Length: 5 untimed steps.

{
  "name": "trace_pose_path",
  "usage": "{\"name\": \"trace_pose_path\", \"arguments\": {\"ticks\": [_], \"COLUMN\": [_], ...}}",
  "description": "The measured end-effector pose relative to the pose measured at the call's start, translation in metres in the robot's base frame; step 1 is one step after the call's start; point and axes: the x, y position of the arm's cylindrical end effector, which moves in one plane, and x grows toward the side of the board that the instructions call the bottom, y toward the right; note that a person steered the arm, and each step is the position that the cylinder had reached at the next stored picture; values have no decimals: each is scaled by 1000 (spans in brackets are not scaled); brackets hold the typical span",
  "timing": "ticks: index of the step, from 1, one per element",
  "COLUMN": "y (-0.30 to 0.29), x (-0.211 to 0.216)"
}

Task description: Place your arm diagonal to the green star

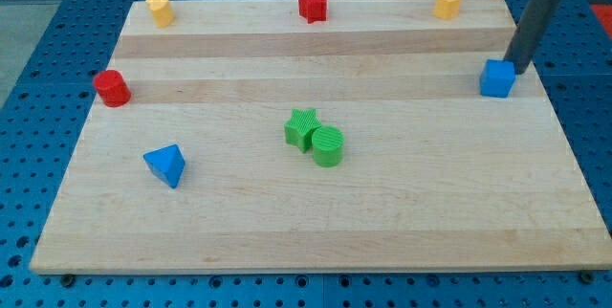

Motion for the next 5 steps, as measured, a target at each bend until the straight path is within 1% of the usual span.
{"name": "trace_pose_path", "arguments": {"ticks": [3, 4, 5], "y": [-27, -67, -133], "x": [-1, -31, -40]}}
